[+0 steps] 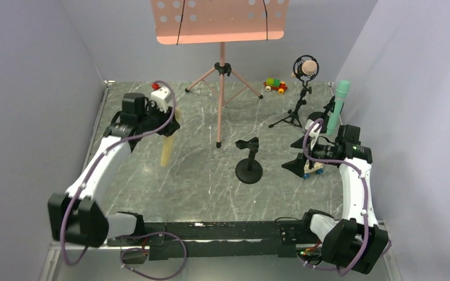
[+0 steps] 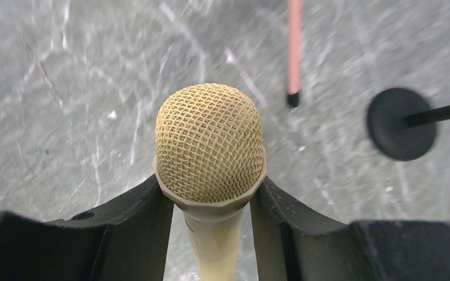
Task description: Attach the microphones to the stand
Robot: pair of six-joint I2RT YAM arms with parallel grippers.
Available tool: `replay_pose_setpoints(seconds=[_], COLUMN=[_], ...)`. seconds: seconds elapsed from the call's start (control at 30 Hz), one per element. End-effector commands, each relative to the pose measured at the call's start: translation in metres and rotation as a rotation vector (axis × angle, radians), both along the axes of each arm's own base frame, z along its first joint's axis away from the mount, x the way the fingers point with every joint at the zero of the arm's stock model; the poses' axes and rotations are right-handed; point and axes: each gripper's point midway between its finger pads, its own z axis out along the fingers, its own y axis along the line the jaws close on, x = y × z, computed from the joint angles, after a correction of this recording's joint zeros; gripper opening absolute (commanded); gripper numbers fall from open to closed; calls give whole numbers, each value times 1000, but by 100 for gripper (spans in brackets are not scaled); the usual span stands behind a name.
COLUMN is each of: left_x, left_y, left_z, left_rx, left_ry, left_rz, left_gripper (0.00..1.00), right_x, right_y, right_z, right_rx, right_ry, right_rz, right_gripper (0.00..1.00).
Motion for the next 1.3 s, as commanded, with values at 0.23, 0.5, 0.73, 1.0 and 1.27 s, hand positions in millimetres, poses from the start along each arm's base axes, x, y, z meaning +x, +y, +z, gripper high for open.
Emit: replay_pose_setpoints(seconds=[0.23,0.5,0.73,1.0,1.27], left_x=[-97,-138,-158,-166,-171], left_y=[-41,-41,-40,-39,-39], left_z=[132,146,147,142,140], left_rx=[-516,-628,-633,-632,-630], left_ry=[-409,-474,-493,-496,-500], left_rz=[-143,-172,-202,-208,-214], left_gripper=[9,7,7,7,7], right_x=[-6,2,19,39,42], right_y=[10,65,95,111,116], right_z=[63,82,74,66,45], right_rx=[-66,-46,-56,-60,-73], right_ry=[-108,-122,-156,-135,-66], right_rz=[213,342,425,419,429], right_gripper=[100,100,100,100,100])
